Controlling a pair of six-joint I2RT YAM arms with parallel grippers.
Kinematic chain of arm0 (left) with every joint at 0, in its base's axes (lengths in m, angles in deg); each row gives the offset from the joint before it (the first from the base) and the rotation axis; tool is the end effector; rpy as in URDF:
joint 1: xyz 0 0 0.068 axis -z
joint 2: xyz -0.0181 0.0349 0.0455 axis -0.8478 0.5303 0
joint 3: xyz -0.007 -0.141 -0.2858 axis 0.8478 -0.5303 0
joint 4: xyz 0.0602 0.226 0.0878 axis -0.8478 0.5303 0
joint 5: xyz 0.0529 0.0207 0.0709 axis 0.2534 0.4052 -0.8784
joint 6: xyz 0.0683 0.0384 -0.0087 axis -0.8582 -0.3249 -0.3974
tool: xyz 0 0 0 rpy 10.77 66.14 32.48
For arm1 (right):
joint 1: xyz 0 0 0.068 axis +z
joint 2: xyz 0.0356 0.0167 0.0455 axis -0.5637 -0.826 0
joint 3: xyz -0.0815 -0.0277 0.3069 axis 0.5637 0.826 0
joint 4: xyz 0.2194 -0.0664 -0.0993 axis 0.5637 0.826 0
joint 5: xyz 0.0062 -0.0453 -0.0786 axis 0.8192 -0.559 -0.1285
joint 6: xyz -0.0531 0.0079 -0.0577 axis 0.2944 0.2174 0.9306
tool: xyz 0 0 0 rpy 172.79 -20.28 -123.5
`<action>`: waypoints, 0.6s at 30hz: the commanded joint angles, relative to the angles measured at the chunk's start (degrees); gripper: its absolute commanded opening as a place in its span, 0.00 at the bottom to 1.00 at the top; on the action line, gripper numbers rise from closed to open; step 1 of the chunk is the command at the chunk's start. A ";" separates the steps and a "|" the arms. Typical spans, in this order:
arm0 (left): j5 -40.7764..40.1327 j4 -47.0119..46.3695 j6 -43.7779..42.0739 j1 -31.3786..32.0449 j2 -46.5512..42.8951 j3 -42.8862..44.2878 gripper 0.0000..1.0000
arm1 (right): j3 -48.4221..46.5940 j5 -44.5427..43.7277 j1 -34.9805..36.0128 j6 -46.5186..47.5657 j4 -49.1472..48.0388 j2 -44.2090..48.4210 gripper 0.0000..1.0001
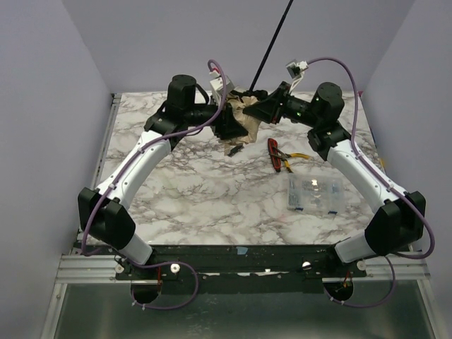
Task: Open the umbrella
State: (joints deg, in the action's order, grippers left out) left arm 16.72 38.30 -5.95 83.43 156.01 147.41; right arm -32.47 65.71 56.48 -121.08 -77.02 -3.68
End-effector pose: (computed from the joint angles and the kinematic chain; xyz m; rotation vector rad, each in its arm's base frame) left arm 0.3041 -0.2025 0.4412 0.9269 1.7112 -1.1973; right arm 0.3038 0.1758 0.4592 -0.5685 1.5151 1.3206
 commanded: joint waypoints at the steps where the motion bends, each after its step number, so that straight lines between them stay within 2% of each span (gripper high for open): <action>1: 1.29 -3.80 0.43 -0.51 -2.12 -2.89 0.34 | -4.29 0.59 0.56 -1.57 -3.47 0.60 0.04; 3: 2.44 -6.64 1.94 -1.16 -3.01 -4.75 0.16 | -4.67 -1.02 0.58 -1.45 -2.27 0.72 0.21; 5: 3.57 -8.32 3.10 -1.75 -3.40 -5.52 0.00 | -5.36 -3.40 0.46 -0.90 -1.15 0.80 0.33; 8: 5.95 -12.96 6.70 -2.89 -3.86 -7.30 0.00 | -6.59 -8.90 -0.62 -2.04 -0.59 0.76 0.50; 9: 6.80 -14.60 7.88 -3.32 -4.05 -7.96 0.00 | -7.38 -10.23 -1.27 -2.93 -0.59 0.43 0.53; 18: 10.59 -21.31 10.82 -3.58 -4.86 -11.40 0.00 | -15.21 -10.93 -3.72 -9.89 -6.64 -5.69 0.63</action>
State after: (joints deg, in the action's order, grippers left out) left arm 22.89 24.27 2.92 79.73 153.34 136.20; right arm -44.76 56.29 52.53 -127.18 -78.40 -6.61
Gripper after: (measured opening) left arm 0.396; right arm 0.606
